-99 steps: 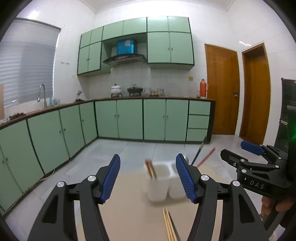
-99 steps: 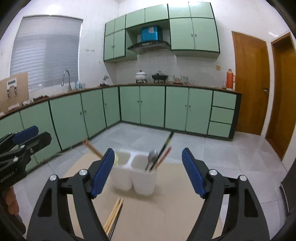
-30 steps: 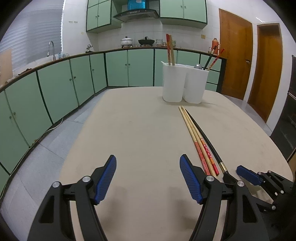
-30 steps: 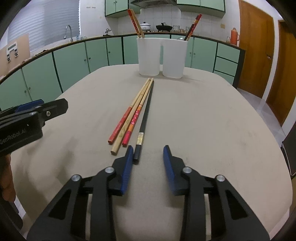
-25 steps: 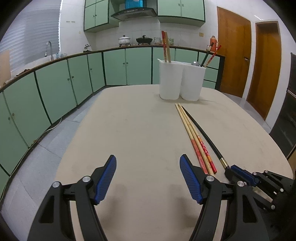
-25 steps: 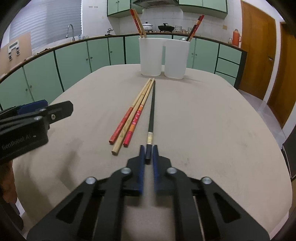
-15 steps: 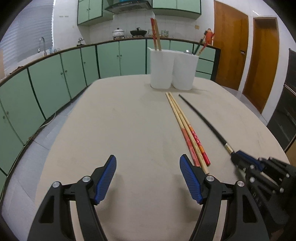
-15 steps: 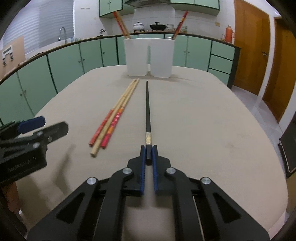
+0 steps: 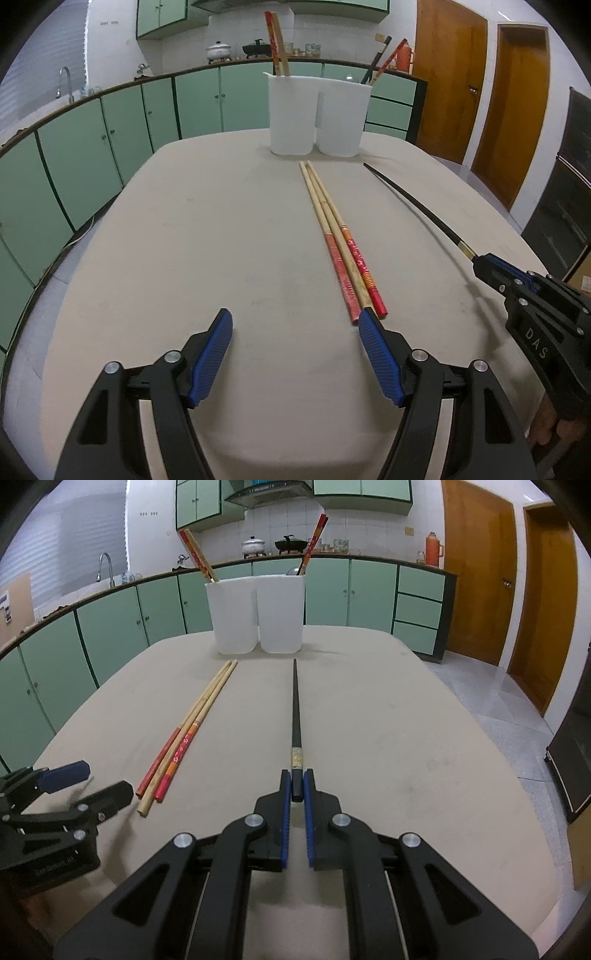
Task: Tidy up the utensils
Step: 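Grasp a red-patterned chopstick with the left gripper while the right gripper holds the black chopstick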
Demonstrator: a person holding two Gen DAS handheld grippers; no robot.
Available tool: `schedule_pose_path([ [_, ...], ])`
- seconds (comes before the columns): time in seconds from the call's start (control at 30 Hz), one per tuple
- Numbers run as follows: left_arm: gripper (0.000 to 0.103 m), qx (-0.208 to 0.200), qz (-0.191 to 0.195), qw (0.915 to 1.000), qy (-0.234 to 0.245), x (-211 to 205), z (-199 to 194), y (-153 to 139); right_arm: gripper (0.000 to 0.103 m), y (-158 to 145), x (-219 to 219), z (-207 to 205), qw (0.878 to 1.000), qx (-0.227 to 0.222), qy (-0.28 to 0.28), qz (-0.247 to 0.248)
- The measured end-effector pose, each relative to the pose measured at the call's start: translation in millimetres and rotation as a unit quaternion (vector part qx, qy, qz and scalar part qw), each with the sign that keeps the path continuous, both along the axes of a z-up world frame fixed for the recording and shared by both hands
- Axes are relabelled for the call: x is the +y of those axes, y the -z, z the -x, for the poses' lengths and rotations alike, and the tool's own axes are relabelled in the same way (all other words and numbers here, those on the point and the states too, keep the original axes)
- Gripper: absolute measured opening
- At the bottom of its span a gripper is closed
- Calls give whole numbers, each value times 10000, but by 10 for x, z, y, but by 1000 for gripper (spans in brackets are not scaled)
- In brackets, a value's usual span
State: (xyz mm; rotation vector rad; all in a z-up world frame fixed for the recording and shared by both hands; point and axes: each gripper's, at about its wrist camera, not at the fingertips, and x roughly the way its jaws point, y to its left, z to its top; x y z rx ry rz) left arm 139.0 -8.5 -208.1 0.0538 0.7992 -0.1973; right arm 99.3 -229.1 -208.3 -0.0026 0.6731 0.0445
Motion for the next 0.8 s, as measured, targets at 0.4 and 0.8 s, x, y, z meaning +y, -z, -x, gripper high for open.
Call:
schedule_pose_path([
  [0.4,64,37,-77,9999,-128,-90,-85,62,6,4,-35,25,9999,-20,-30,-125],
  [0.8,12,-63,-10,9998,-175,-168,-136,66,6,3,-46,25,9998,-25,-44,-172],
])
